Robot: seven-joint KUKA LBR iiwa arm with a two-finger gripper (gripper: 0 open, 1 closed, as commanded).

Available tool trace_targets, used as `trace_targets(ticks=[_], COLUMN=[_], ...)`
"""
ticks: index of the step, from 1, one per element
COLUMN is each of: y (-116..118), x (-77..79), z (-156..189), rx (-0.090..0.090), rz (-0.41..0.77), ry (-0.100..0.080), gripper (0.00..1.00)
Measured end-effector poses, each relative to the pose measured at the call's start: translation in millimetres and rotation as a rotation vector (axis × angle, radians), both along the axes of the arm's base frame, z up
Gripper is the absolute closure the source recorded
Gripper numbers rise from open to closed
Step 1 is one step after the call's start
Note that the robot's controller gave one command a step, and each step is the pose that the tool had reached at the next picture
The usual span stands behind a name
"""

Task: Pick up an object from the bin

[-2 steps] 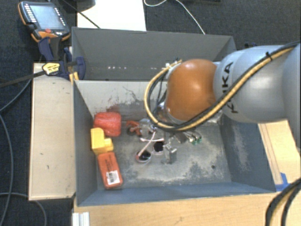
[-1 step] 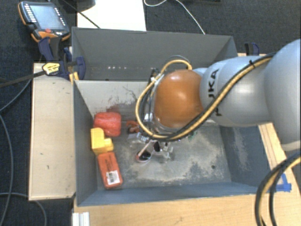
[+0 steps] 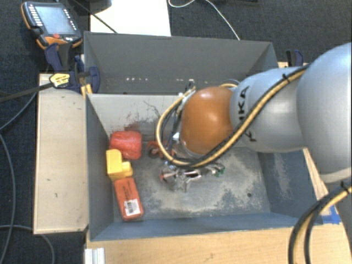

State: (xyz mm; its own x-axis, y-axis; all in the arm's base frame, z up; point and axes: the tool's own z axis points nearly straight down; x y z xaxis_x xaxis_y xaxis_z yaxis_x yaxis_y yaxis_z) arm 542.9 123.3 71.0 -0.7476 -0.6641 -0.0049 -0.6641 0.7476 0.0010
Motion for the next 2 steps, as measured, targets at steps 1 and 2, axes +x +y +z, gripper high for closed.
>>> trace_targets(ticks=[1,2], y=[-0.1,-0.1], x=[0.0,0.1], z=[0.0,0.2], rx=[0.0,0.0], rz=[-0.001,-0.001], ry=[0.0,0.0], gripper=[1.0,1.0])
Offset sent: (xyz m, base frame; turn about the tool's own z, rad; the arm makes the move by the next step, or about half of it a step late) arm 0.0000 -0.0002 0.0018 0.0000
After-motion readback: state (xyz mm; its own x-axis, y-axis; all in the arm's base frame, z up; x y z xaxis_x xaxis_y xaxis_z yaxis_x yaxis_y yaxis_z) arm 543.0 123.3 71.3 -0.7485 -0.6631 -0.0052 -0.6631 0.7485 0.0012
